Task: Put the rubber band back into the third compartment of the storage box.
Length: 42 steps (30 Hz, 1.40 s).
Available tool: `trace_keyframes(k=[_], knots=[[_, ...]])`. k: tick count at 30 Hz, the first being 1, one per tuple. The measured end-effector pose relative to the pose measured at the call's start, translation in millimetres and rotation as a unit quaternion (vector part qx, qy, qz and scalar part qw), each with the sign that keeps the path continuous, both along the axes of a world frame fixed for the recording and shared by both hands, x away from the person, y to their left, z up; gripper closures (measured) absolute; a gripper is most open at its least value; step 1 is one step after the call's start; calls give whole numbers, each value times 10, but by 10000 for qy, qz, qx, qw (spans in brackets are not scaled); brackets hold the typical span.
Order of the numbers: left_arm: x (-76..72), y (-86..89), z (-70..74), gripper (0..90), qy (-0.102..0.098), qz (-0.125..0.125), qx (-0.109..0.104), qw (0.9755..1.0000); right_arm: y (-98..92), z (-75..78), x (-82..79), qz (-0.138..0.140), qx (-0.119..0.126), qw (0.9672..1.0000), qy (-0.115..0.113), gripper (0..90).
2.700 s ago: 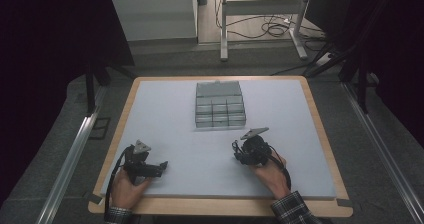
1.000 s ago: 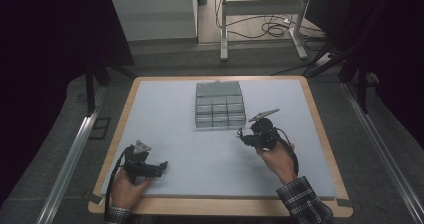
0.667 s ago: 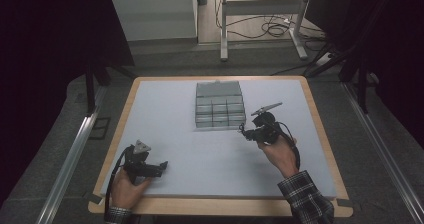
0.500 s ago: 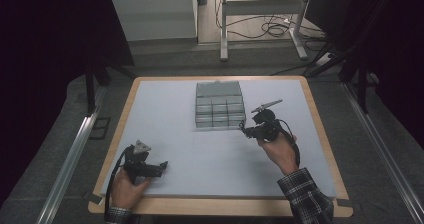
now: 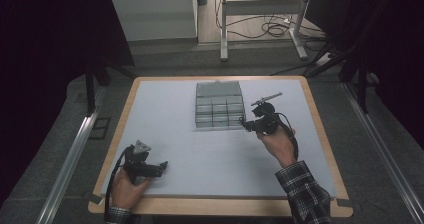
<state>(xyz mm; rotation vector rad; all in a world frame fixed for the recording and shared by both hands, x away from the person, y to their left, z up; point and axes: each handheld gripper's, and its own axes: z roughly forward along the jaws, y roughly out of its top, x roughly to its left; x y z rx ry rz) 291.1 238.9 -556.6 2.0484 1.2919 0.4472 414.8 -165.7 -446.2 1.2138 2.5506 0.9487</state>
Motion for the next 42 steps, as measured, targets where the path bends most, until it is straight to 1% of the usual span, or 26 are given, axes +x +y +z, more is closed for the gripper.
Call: trace_keyframes(k=[6,16,24,27,35,42], knots=[[0,0,0,0,1,-1,1,10000,33,23,61,-16,19,10000,-21,871],[0,0,0,0,2,-2,1,10000,79,13,172,-74,-45,10000,-24,871],[0,0,0,0,2,-2,0,10000,88,-3,287,-187,-98,9998,-18,870],[0,0,0,0,1,0,-1,10000,86,-12,327,-229,-83,9997,-16,870],[0,0,0,0,1,0,-1,10000,99,-15,419,-297,-98,9995,-73,871],[0,0,0,0,0,0,-2,10000,163,-45,504,-299,-145,9993,-155,870]])
